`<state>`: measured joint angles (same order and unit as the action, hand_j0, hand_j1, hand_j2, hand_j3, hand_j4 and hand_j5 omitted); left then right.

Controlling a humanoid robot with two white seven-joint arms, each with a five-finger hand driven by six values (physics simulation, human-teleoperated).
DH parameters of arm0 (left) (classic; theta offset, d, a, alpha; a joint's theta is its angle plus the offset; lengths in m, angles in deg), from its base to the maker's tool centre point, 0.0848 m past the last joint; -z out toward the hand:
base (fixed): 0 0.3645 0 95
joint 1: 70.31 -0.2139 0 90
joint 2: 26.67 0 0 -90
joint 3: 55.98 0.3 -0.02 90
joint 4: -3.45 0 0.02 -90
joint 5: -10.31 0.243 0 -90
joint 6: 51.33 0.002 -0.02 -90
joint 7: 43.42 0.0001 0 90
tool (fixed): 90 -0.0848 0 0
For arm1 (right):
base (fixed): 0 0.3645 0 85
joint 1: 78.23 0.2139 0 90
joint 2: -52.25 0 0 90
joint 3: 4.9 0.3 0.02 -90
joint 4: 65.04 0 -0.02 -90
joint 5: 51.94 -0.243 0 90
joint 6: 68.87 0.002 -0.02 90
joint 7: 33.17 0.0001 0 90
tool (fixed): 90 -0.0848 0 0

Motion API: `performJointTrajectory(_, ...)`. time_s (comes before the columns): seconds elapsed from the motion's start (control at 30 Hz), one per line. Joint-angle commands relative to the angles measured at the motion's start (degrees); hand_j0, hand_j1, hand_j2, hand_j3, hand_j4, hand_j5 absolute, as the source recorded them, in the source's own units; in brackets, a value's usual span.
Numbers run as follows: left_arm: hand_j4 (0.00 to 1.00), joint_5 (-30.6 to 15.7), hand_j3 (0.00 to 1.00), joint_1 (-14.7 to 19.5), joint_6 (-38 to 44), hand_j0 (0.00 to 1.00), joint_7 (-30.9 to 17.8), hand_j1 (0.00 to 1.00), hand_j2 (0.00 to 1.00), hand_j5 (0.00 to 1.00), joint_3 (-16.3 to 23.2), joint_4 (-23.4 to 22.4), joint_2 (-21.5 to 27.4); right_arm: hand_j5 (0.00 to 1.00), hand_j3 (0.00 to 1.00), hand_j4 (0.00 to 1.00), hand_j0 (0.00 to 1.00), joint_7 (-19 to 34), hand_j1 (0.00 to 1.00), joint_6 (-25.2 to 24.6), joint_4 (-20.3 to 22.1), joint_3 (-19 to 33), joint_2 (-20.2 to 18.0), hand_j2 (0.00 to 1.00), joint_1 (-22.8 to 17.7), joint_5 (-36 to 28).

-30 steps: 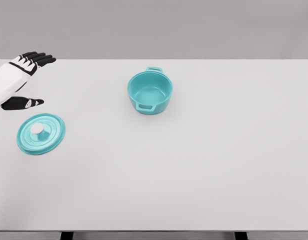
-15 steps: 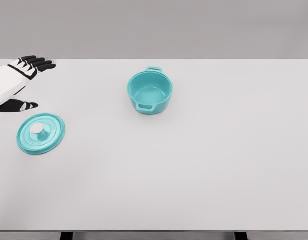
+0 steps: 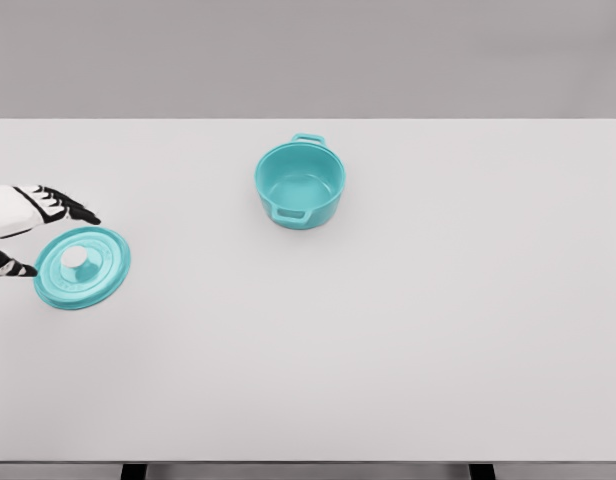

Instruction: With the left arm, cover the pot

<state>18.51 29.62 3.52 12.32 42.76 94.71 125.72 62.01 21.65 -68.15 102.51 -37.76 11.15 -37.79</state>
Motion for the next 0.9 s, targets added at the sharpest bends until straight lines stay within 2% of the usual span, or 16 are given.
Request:
performJointTrajectory(0.0, 0.79, -1.34, 0.79, 0.00, 0.15, 0.79, -0.10, 0.79, 0.79, 0.79, 1.72, 0.15, 1.15, 1.00, 1.00, 1.00, 1.00, 0.01, 1.00, 0.00, 0.04, 0.00, 0.00, 1.00, -0.09, 0.01)
performJointTrajectory(0.07, 0.79, -1.34, 0.79, 0.00, 0.15, 0.79, -0.01, 0.79, 0.79, 0.79, 2.08, 0.15, 1.07, 1.00, 1.00, 1.00, 1.00, 0.01, 1.00, 0.00, 0.04, 0.00, 0.00, 1.00, -0.09, 0.01)
performJointTrajectory(0.1, 0.75, -1.25, 0.75, 0.00, 0.15, 0.75, -0.01, 0.75, 0.75, 0.75, 2.08, 0.15, 0.71, 1.00, 1.00, 1.00, 1.00, 0.01, 1.00, 0.00, -0.05, 0.00, 0.00, 1.00, -0.09, 0.01)
performJointTrajectory(0.37, 0.75, 0.15, 0.75, 0.35, 0.15, 0.75, -0.01, 0.75, 0.75, 0.75, 4.45, -0.47, -1.04, 1.00, 1.00, 1.00, 1.00, 0.01, 1.00, 0.00, 0.04, 0.00, 0.00, 1.00, -0.09, 0.01)
performJointTrajectory(0.87, 0.73, 4.63, 0.73, 1.93, 0.15, 0.73, -0.01, 0.73, 0.73, 0.73, 4.45, -4.77, -5.09, 1.00, 1.00, 1.00, 1.00, 0.01, 1.00, 0.00, -0.05, 0.00, 0.00, 1.00, -0.09, 0.01)
